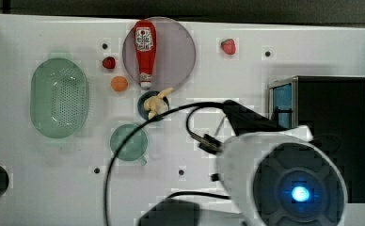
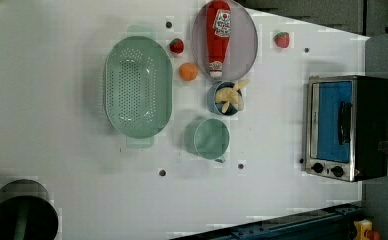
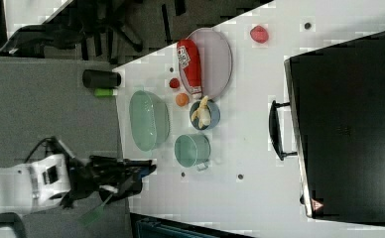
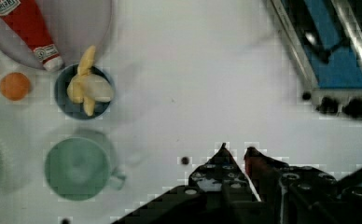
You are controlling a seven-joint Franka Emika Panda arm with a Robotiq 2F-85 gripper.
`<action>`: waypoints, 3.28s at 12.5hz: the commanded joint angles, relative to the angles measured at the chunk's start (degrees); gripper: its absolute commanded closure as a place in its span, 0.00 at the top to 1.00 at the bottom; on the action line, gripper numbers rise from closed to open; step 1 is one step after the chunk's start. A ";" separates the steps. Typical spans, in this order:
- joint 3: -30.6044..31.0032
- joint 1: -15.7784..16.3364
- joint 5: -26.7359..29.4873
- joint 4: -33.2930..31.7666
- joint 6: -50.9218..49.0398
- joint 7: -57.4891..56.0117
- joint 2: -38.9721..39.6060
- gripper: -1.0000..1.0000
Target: Flap open oven.
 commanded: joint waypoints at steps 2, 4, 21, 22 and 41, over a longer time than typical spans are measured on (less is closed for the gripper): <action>-6.11 -2.23 -2.13 -5.99 7.61 -16.73 -0.63 0.17; -8.81 -2.32 -2.26 -8.11 12.83 -17.67 0.67 0.17; -19.08 -2.79 -2.23 -9.23 40.40 -35.67 25.01 0.17; -18.94 -2.75 -2.23 -9.25 41.18 -35.67 25.98 0.17; -7.68 3.24 -33.43 -11.00 35.94 1.46 32.20 0.17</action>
